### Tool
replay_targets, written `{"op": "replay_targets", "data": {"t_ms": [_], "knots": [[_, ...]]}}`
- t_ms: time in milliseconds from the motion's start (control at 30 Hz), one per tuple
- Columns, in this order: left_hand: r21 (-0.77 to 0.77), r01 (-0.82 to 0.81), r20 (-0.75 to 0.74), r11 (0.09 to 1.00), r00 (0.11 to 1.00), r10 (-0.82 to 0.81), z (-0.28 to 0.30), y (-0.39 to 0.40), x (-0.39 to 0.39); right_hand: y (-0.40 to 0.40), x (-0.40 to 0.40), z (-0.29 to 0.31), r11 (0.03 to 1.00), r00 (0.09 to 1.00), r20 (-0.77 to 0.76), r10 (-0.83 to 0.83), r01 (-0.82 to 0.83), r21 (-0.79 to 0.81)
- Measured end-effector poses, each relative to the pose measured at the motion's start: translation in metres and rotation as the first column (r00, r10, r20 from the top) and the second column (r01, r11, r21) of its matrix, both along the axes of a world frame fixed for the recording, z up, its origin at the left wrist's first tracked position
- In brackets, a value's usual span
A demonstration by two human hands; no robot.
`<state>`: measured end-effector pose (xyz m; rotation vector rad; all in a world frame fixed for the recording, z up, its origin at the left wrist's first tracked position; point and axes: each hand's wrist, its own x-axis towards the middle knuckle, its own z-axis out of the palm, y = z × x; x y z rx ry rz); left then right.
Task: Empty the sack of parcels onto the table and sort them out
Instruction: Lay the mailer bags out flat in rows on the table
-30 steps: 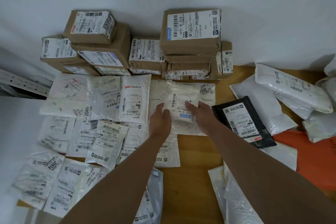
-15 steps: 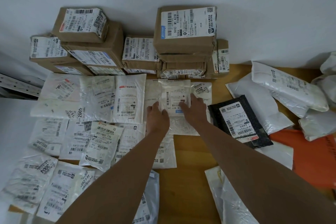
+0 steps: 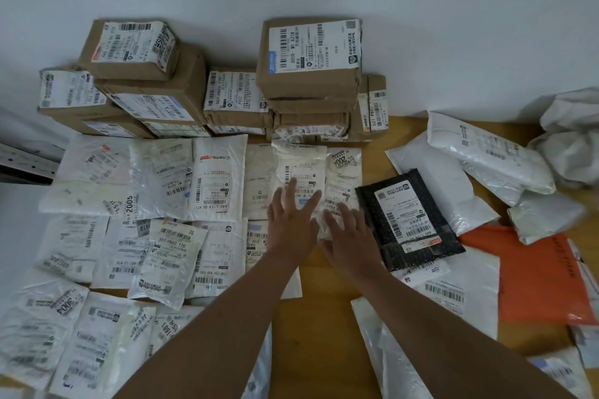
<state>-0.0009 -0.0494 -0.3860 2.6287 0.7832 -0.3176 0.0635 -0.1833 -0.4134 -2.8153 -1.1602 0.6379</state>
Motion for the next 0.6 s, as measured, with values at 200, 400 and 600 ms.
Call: {"op": "replay_targets", "data": {"t_ms": [200,400,600], "knots": [[-0.062,-0.059,-0.106,0.996,0.993,0.052,-0.0027,0.0022,0.0055,-0.0034,-0.0031,-0.0004,0.999,0.998,-0.041,-0.039,0.039,-0.003],[-0.080,-0.114,-0.160,0.990,0.982,0.101,-0.0015,0.0041,0.0079,-0.0095,-0.0026,-0.0014,0.996,0.995,-0.059,-0.084,0.086,0.031],[-0.064,-0.149,-0.139,0.987,0.980,0.139,0.0009,0.0044,0.0114,-0.0095,-0.0014,0.0015,0.994,0.992,-0.075,-0.104,0.102,-0.029]]}}
